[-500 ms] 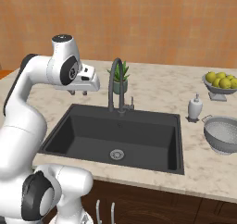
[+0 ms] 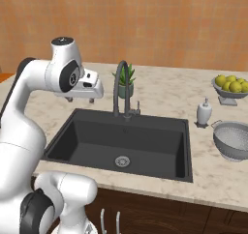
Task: Put the colander in the sink, put the kiwi, apple, peach in the colander, and turn on the sink faucet and pour water over the colander.
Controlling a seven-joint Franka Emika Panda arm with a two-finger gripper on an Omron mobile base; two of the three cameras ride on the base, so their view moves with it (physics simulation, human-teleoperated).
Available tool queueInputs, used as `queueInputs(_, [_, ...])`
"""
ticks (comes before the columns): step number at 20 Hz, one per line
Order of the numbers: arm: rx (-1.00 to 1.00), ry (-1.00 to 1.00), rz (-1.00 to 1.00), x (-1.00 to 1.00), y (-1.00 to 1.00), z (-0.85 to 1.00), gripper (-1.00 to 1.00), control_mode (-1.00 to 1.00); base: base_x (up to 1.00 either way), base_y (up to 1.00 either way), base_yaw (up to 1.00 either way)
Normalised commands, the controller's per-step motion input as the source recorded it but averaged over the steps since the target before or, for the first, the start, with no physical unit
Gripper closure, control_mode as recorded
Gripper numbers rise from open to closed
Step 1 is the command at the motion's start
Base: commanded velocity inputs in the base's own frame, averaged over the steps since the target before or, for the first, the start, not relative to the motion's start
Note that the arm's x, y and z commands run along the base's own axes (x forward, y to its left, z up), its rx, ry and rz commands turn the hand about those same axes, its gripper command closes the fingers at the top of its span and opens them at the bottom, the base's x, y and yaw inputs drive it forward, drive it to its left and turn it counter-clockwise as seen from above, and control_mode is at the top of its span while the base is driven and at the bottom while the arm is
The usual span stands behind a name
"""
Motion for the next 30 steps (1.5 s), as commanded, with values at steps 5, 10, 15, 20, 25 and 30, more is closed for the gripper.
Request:
queueInputs(5, [0.0, 0.0, -0.01, -0.11, -0.35, 0.0, -1.0, -1.0, 0.0, 0.0, 0.0])
queueInputs(10, [0.0, 0.01, 0.0, -0.01, -0.53, -0.05, -1.0, -1.0, 0.0, 0.0, 0.0])
queueInputs(15, [0.0, 0.0, -0.03, 0.0, -0.53, -0.13, -1.0, -1.0, 0.0, 0.0, 0.0])
queueInputs(20, [0.0, 0.0, -0.07, 0.0, -0.91, -0.29, -1.0, -1.0, 0.0, 0.0, 0.0])
queueInputs(25, [0.0, 0.05, -0.08, 0.03, -1.0, -0.43, -1.0, -1.0, 0.0, 0.0, 0.0])
queueInputs(30, [0.0, 0.12, -0.09, 0.21, -1.0, -0.44, -1.0, -1.0, 0.0, 0.0, 0.0])
